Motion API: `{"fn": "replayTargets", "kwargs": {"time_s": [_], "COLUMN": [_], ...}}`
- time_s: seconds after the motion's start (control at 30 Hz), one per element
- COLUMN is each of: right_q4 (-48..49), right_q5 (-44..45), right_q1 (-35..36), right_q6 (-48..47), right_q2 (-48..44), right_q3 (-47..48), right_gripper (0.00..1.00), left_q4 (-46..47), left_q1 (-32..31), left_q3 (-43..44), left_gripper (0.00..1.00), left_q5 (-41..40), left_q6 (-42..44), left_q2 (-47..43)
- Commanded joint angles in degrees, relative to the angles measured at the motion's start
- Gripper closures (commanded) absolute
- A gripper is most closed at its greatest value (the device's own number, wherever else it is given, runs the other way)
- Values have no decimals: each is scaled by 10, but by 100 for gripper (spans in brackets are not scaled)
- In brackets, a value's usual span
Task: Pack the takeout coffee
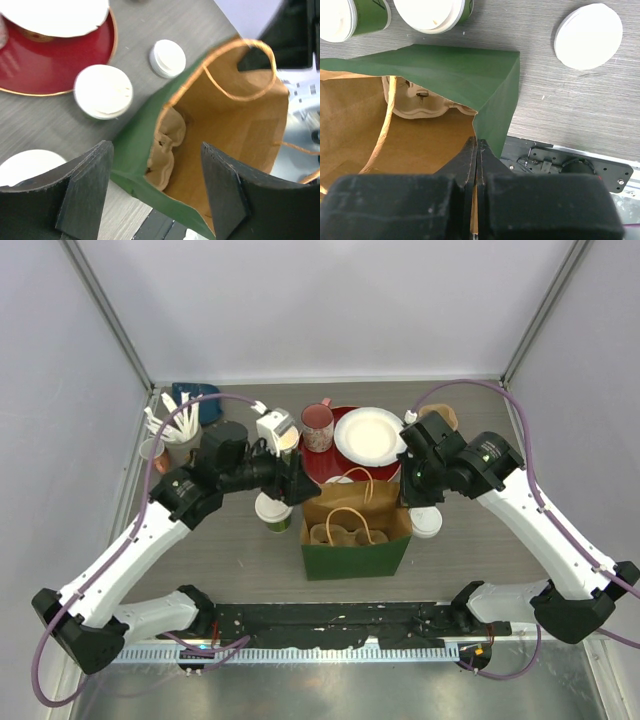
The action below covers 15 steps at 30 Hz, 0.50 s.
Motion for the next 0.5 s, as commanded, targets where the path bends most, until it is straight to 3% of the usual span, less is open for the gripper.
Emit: {"fn": "replayTargets", "kwargs": {"time_s": [0.0,0.2,0.23,0.27,0.3,0.37,0.47], "right_q4": [-50,-41,-44,-45,-47,-49,-44], "right_q5": [11,7,8,8,9,14,15], "right_q1": [1,1,2,2,2,1,2], "right_q6": [37,33,32,31,32,35,44], "right_q2": [-19,-15,-14,-12,-9,-9,-15], "right_q3": [3,18,21,25,33,36,33], "right_gripper": [99,98,96,91,82,74,67], "left_q4": [-56,-118,-131,-146,-175,-216,-237], "left_q1": [51,84,89,88,89,88,63], "left_q3": [59,70,65,63,59,56,60], "left_gripper": [24,19,23,38,47,63,69], "left_q5": [-19,-19,-40,-58,-74,-93,-142], "left_q6": [7,24,36,51,88,132,183], "left_q2": [-17,-16,-11,-4,4,34,61]}}
